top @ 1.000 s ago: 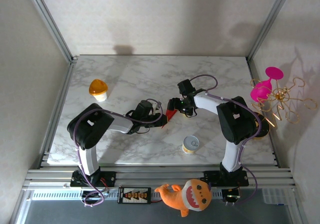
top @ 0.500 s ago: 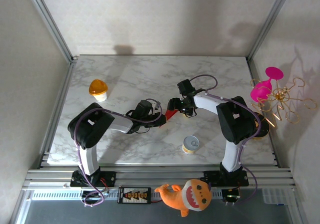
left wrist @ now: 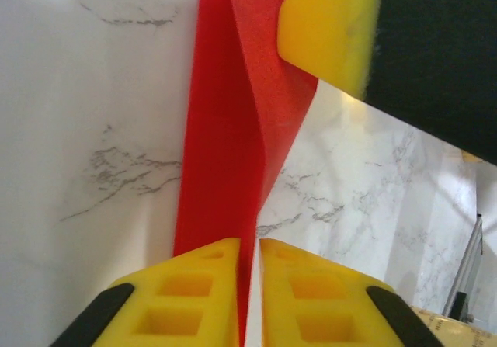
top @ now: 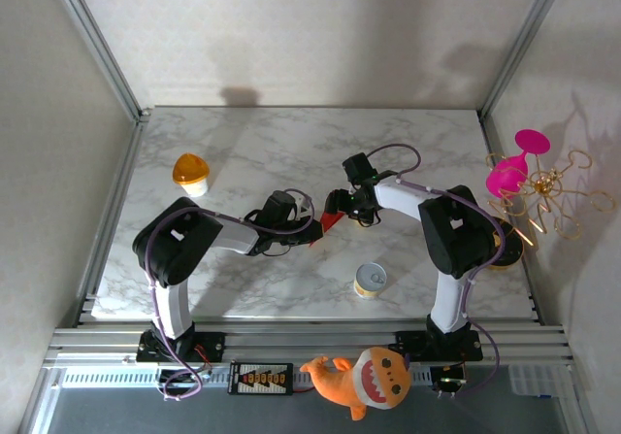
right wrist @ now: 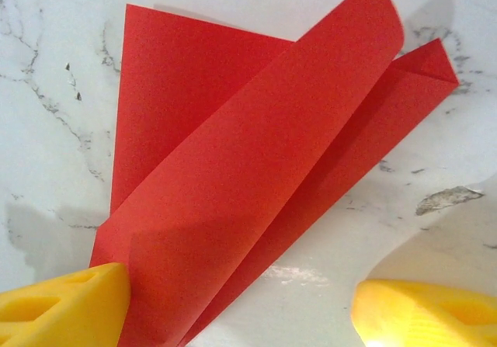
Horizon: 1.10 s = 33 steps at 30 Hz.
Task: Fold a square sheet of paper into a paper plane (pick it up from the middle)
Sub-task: Fold the wing for the fifth time at the center of the table.
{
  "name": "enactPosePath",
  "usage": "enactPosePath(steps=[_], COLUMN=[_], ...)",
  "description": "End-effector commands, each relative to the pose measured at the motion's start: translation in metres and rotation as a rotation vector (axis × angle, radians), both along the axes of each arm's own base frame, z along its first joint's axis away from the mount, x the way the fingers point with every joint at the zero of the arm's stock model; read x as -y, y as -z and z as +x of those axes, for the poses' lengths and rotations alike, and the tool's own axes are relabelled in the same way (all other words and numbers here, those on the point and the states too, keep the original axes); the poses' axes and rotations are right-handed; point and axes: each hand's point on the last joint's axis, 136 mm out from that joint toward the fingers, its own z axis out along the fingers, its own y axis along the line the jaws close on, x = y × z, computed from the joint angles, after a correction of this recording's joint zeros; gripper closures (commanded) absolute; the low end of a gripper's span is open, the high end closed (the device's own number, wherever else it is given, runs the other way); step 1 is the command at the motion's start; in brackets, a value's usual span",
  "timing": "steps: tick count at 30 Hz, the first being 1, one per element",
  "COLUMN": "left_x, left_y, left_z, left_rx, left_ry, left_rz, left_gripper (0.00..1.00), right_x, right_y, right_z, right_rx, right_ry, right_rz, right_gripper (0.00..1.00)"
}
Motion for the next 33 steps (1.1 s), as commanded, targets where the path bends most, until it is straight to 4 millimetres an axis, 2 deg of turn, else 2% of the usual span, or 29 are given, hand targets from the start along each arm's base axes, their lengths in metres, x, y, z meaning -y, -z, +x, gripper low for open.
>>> enactPosePath(steps=[1,7,15,25,33], left_x=[-0.004,-0.010,-0.014,-0.008,-0.009], left_y=[0.012,-0.003,-0.014,-0.002,0.002], left_z=[-0.013,-0.012,-0.007,-0.003,0.000], left_rx=[-0.047,0.010,0.100,0.184,0.228], left_ry=[0.025,0.022,0.020,0.079,0.101], left_rz=[0.047,0.058,0.128,0.300,0.353], left_gripper=[0.82,0.75,0.73,0.68,0.70], right_x=[0.041,0.041,0.041,0.040,0.040], right_y=[0.086,0.088,0.089,0.091,0.092], right_z=[-0.028,-0.029,-0.029,-0.029,-0.030], right_rx=[-0.141,-0.145,-0.149,-0.153,-0.158], right_ry=[0.033,0.031,0.029,0.025,0.023], right_rz=[-0.189,-0.193,-0.195,-0.195,-0.193], right_gripper=[0.19,0.19,0.20,0.20,0.20])
